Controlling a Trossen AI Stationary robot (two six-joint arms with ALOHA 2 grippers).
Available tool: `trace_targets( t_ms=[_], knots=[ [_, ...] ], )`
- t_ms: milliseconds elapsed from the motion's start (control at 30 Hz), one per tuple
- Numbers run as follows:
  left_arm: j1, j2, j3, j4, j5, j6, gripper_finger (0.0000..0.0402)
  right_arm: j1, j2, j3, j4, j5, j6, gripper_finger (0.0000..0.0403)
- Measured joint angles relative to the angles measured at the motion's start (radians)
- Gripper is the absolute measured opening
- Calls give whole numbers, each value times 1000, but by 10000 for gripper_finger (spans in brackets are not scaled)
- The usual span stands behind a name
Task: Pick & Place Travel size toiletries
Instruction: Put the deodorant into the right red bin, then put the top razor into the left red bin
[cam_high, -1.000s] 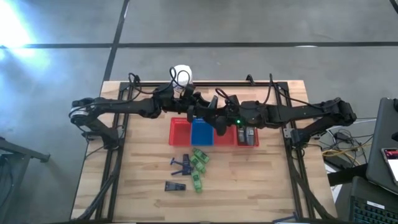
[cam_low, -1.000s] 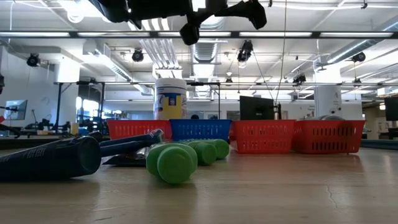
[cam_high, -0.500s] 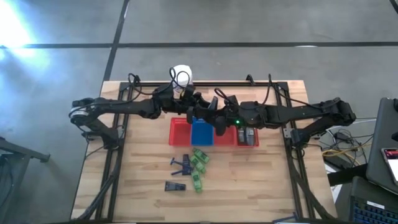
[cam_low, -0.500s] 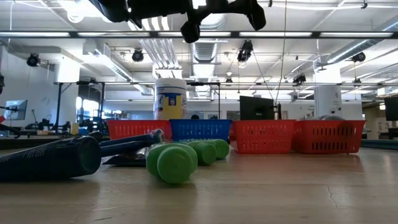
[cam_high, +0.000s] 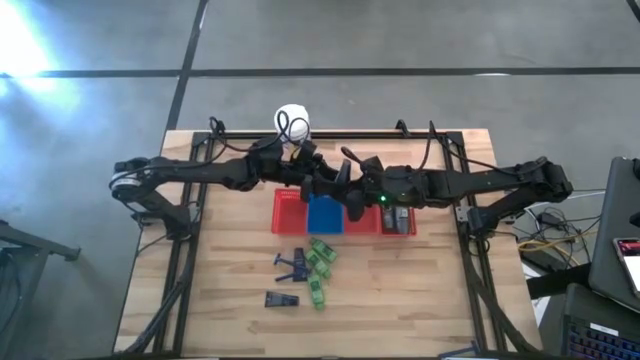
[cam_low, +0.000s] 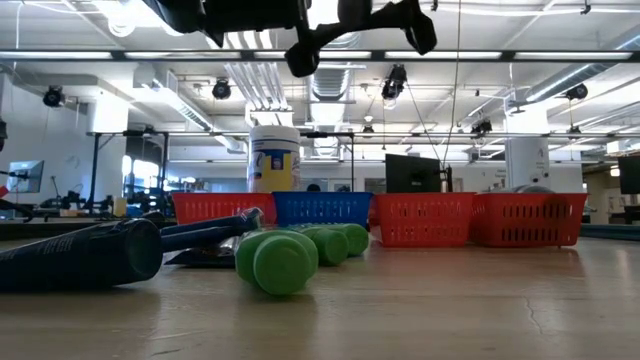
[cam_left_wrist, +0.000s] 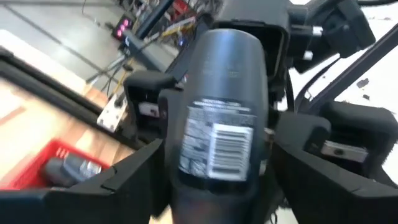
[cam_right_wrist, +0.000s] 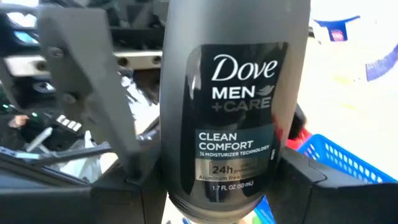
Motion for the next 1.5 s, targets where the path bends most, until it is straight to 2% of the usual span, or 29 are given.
trace_targets(
  t_ms=[233,400,500,567,700,867,967,1133,1500],
  knots=[
    [6,-82,0,-237,18,93,324,9,-60,0,-186,-8,40,198],
    [8,-168,0,-467,-69,199,323,14,-137,0,-465,-19,148,198],
    [8,-210,0,-594,-90,242,325,11,-182,-25,-645,-74,262,197],
    [8,-228,-2,-656,-92,260,325,1,-208,-76,-704,-142,330,197],
    [8,-252,-34,-669,-93,265,321,-30,-253,-228,-637,-268,462,197],
    [8,-255,-71,-676,-96,257,322,-50,-239,-407,-470,-308,571,200],
    [7,-255,-98,-678,-96,248,323,-54,-222,-465,-416,-311,606,203],
    [6,-256,-142,-728,-94,234,321,-55,-212,-495,-410,-292,627,211],
    [5,-257,-198,-742,-90,199,320,-85,-207,-492,-415,-217,601,266]
  ],
)
